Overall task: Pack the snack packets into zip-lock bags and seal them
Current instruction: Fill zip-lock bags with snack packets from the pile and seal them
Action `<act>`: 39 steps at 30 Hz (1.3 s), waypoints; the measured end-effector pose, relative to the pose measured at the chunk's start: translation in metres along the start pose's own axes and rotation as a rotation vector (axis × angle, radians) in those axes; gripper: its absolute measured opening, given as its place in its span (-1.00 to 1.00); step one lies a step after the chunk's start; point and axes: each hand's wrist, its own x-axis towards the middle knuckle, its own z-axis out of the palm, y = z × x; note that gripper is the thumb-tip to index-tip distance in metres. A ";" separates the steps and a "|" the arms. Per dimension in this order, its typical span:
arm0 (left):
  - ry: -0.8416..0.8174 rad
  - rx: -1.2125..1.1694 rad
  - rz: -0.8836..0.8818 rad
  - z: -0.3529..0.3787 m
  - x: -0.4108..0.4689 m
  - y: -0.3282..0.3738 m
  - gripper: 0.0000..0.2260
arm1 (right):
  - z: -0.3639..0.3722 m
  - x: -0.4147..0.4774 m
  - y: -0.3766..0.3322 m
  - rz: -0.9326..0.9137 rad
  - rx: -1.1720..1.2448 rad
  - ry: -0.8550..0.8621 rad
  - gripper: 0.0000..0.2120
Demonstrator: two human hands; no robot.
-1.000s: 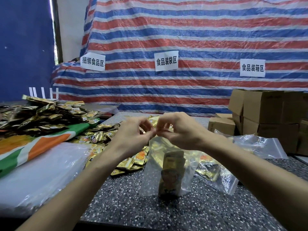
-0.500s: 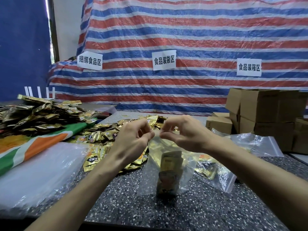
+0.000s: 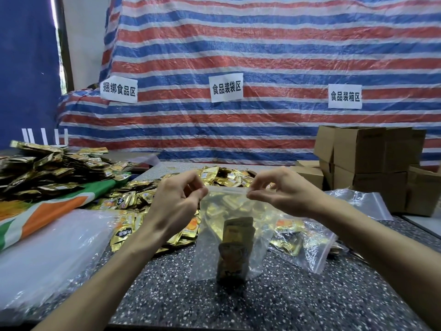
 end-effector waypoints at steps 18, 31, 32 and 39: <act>0.041 -0.019 -0.013 0.002 0.006 -0.001 -0.82 | -0.022 -0.032 0.038 0.058 0.017 0.032 -0.90; 0.048 0.006 -0.006 0.004 0.007 -0.005 -0.84 | -0.020 -0.047 0.041 0.048 0.031 0.146 -0.92; 0.054 0.002 -0.007 0.005 0.007 -0.005 -0.84 | -0.018 -0.049 0.042 0.069 0.071 0.159 -0.88; 0.080 -0.130 -0.031 0.026 0.000 -0.008 -0.85 | 0.034 -0.058 0.039 0.263 0.407 -0.094 -0.04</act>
